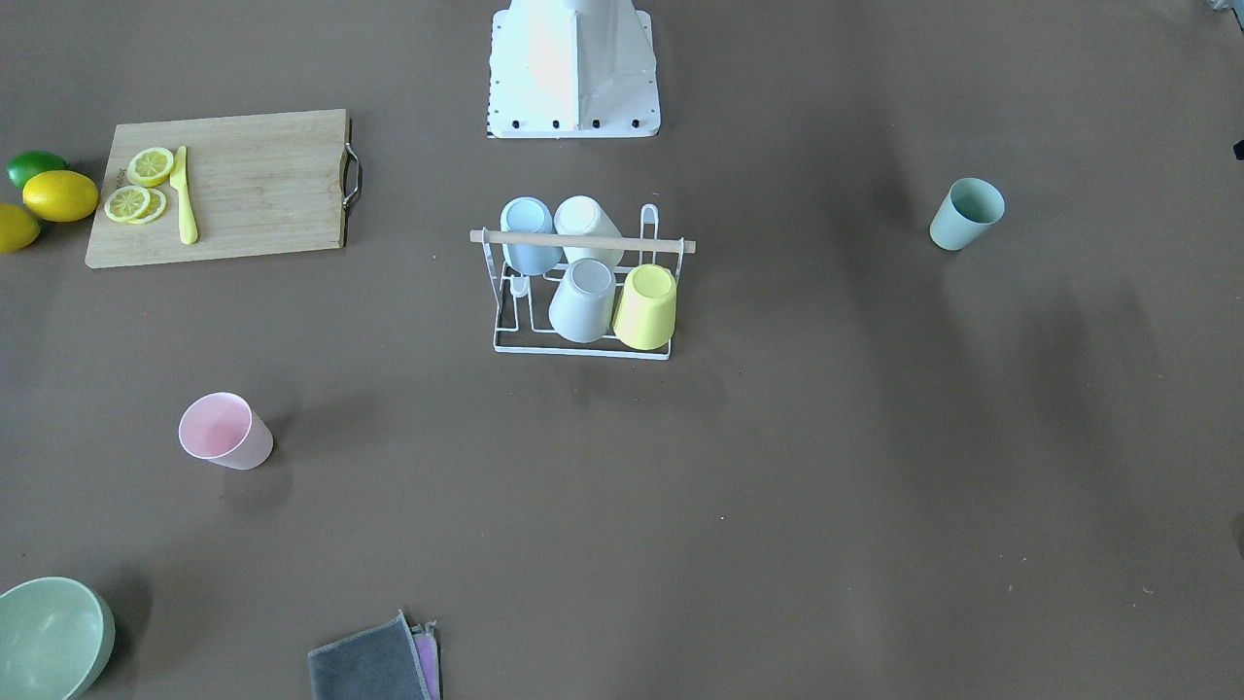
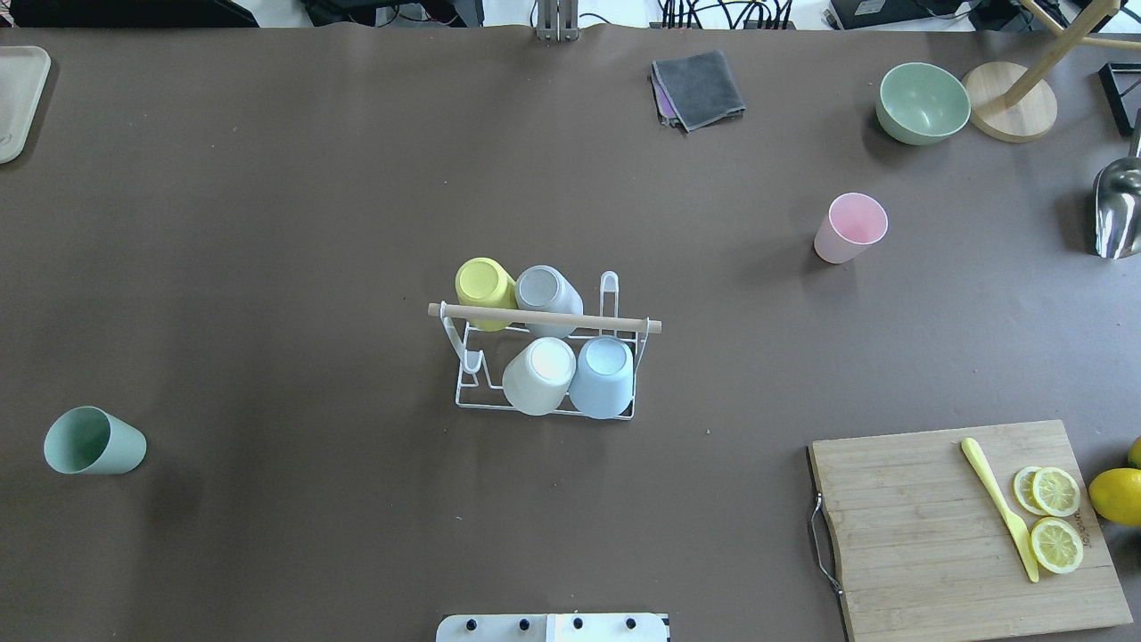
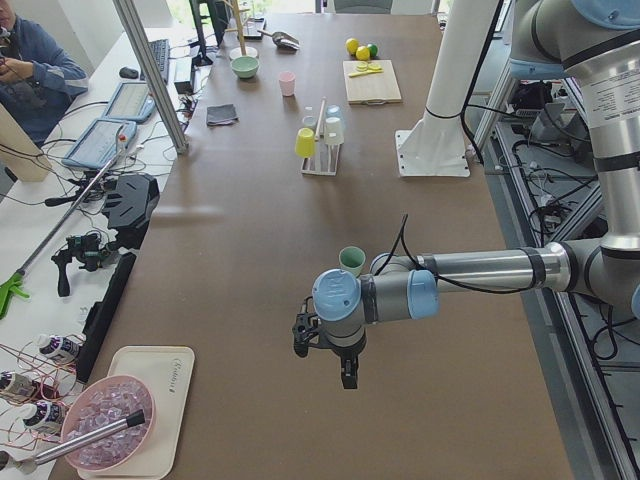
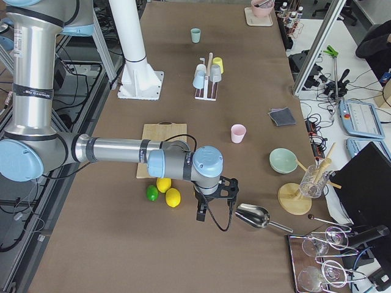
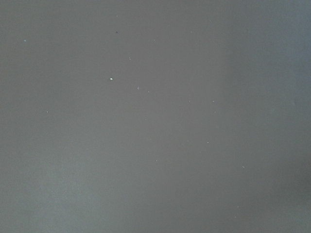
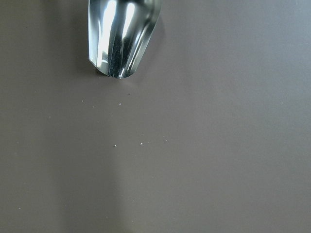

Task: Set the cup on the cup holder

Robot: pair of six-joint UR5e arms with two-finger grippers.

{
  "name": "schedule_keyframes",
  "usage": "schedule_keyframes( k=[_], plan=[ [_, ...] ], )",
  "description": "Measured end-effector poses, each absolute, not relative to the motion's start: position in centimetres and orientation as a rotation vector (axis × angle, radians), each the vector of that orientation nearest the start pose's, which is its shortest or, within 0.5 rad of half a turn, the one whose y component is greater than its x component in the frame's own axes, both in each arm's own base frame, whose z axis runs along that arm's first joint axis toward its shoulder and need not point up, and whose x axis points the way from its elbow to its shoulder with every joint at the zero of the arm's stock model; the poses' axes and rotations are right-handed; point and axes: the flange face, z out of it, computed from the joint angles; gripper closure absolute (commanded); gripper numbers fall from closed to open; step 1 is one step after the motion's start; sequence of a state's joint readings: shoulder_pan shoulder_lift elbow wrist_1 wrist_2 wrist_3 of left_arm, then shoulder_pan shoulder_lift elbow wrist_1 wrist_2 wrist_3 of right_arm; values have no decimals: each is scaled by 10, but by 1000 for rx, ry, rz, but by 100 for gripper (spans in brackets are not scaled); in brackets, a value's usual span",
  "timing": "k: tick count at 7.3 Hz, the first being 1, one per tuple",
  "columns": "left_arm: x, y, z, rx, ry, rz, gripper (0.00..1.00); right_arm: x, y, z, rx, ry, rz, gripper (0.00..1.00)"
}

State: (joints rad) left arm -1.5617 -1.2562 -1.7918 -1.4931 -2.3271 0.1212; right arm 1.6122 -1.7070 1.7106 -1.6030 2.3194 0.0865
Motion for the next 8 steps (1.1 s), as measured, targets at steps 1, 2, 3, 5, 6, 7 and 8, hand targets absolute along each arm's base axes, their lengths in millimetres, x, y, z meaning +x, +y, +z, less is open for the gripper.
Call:
schedule_keyframes(
  k=[1,2,3,5,6,7,8],
  plan=[
    [-62,-345,692,-121,762,59,2,83,-429,657,-42,-749,132,0],
    [-62,-345,692,-121,762,59,2,83,-429,656,-43,-754,135,0],
    [-62,-345,692,-122,762,59,2,83,-427,657,-45,-762,139,0],
    [-62,-345,692,-122,761,59,2,84,-427,656,-42,-766,139,0],
    [-62,-345,692,-122,761,59,2,85,-428,656,-40,-767,134,0],
    [-62,-345,692,-123,761,58,2,85,-428,656,-39,-768,134,0],
    [-62,-345,693,-123,760,58,2,85,-428,656,-39,-768,135,0]
  ],
)
